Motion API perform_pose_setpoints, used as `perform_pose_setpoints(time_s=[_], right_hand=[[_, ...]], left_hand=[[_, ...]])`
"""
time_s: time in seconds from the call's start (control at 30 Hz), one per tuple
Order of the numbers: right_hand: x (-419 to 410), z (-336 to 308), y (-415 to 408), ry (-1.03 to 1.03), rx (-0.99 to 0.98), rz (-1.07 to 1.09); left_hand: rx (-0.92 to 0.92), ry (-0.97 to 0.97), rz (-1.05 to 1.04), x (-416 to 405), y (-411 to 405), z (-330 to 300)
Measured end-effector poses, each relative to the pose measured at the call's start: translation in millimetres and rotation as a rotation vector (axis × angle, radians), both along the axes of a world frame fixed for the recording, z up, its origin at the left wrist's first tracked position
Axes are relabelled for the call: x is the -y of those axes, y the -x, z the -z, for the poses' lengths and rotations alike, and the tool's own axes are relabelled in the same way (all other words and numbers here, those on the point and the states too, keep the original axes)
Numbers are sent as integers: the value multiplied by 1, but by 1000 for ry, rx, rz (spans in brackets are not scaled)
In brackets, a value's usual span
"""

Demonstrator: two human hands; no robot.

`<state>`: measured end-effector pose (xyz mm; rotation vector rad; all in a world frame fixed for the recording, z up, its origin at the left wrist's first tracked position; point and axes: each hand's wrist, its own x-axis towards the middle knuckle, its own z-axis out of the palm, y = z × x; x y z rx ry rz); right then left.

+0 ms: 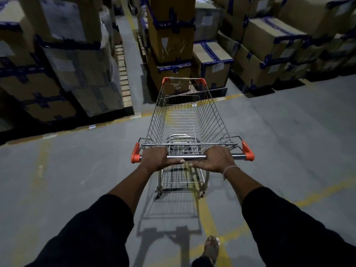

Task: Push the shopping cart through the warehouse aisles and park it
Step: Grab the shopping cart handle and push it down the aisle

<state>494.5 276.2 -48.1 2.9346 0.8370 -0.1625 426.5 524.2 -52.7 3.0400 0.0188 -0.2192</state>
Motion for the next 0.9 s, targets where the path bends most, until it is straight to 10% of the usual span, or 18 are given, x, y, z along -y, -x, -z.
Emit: perform_pose_setpoints(time_s=[0.9], right_hand=[[78,-3,-352,117,-44,-49]], left_hand=[[43,-18,-122,93,-323,5]])
